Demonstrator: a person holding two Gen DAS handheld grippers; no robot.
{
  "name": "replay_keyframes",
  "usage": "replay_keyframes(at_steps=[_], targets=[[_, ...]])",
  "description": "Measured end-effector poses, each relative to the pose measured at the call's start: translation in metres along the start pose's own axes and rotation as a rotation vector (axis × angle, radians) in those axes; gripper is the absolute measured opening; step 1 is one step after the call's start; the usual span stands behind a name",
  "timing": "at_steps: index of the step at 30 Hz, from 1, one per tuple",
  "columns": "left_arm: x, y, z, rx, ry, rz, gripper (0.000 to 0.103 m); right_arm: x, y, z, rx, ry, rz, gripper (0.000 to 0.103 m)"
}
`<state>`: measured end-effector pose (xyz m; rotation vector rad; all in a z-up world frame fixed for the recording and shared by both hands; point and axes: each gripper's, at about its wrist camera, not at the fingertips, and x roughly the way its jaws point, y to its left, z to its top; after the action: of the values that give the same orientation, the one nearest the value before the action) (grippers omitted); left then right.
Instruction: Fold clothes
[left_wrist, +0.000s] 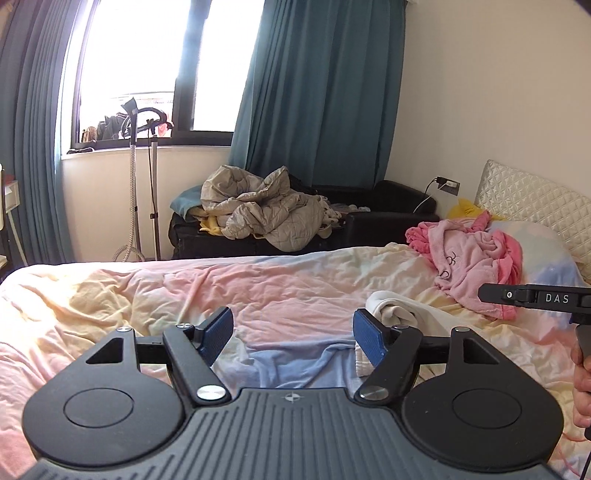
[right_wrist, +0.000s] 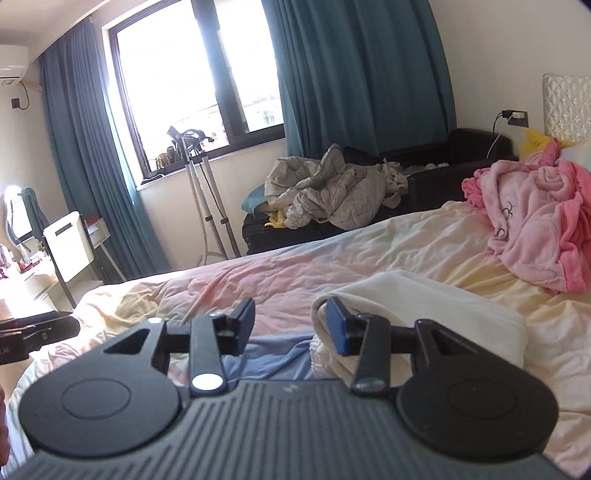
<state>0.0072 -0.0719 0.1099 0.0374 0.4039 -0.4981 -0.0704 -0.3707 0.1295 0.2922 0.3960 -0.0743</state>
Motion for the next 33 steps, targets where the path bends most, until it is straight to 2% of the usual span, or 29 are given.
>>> replay_keyframes(at_steps=[6, 9, 13, 17, 22, 33], targets=[[-0.048, 0.041, -0.018, 0.031, -0.05, 0.151, 0.081, 0.013, 0.071, -0.02, -0.068, -0.02, 0.091, 0.044], [-0.062, 0.06, -0.029, 0.014, -0.069, 0.199, 0.083, 0.02, 0.099, -0.03, -0.086, -0.026, 0.14, 0.044], [-0.065, 0.084, -0.041, -0.014, -0.051, 0.298, 0.084, 0.032, 0.136, -0.044, -0.116, -0.032, 0.208, 0.044], [-0.062, 0.102, -0.049, -0.059, -0.054, 0.341, 0.085, 0.045, 0.164, -0.058, -0.153, -0.033, 0.25, 0.044], [-0.059, 0.111, -0.055, -0.048, -0.083, 0.376, 0.088, 0.063, 0.177, -0.076, -0.18, -0.053, 0.262, 0.045], [-0.039, 0.117, -0.078, -0.083, -0.054, 0.412, 0.091, 0.104, 0.157, -0.119, -0.228, -0.052, 0.165, 0.058]])
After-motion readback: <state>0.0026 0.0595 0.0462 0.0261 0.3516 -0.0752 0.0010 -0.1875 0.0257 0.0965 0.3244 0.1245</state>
